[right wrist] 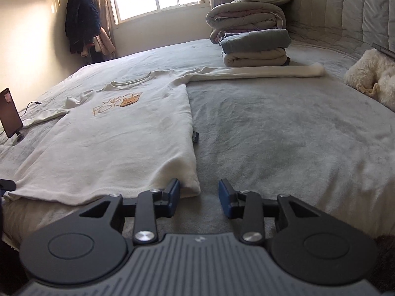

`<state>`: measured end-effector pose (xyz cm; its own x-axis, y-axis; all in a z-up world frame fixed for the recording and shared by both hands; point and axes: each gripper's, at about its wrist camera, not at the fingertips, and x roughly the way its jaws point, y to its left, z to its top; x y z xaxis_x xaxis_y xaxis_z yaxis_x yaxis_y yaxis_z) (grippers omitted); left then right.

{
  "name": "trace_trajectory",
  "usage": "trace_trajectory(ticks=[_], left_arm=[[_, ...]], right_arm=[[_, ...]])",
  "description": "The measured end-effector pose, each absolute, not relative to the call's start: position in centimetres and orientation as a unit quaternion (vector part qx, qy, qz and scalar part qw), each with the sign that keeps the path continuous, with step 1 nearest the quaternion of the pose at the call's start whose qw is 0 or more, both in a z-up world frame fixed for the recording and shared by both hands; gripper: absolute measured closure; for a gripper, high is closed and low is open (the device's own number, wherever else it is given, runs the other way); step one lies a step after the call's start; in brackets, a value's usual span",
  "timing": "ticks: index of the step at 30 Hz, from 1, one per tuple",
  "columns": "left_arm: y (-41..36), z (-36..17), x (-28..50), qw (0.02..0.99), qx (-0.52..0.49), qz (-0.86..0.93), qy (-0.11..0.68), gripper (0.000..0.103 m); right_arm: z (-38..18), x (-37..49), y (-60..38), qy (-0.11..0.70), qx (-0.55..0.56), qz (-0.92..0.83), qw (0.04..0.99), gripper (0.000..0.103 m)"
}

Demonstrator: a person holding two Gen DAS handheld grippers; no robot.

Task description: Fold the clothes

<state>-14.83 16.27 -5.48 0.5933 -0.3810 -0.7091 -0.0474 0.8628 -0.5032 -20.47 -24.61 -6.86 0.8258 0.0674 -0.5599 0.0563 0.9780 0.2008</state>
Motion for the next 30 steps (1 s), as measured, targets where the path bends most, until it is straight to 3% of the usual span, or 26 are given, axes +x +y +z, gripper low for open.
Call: trace_trajectory(ticks=[10,13,14,15,16,18,25,30], left_arm=[[15.7,-5.5,-15.1,0.864,-0.229,-0.093,0.439,0.079],[15.5,-5.4,-14.9,0.863,-0.222,-0.093,0.443,0.083],[15.4,-5.4,-14.9,0.863,-0.216,-0.094,0.447,0.091],[15.3,-5.3,-14.8,0.863,-0.214,-0.092,0.449,0.092],[15.4,-5.0,-14.9,0.863,-0.215,-0.086,0.449,0.093],[15.7,-4.1,-15.2,0.865,-0.219,-0.075,0.446,0.099],[16.6,-4.1,-15.5,0.864,-0.198,-0.064,0.459,0.098],[15.8,-4.5,-15.6,0.871,-0.157,-0.068,0.46,0.098]], right_arm=[[-7.1,-20.7,-24.6,0.283,0.109,0.006,0.953,0.065],[-7.5,-19.8,-24.2,0.276,0.115,-0.005,0.954,0.064],[-7.6,-19.6,-23.9,0.276,0.106,-0.004,0.955,0.073],[-7.5,-19.3,-23.6,0.281,0.087,-0.001,0.956,0.095],[-7.3,-19.2,-23.2,0.288,0.062,-0.001,0.956,0.099],[-6.4,-19.5,-22.8,0.292,0.009,-0.025,0.956,0.1],[-5.5,-20.9,-20.3,0.31,-0.144,-0.034,0.939,0.1],[-7.2,-20.7,-21.1,0.332,-0.131,-0.034,0.933,0.1]])
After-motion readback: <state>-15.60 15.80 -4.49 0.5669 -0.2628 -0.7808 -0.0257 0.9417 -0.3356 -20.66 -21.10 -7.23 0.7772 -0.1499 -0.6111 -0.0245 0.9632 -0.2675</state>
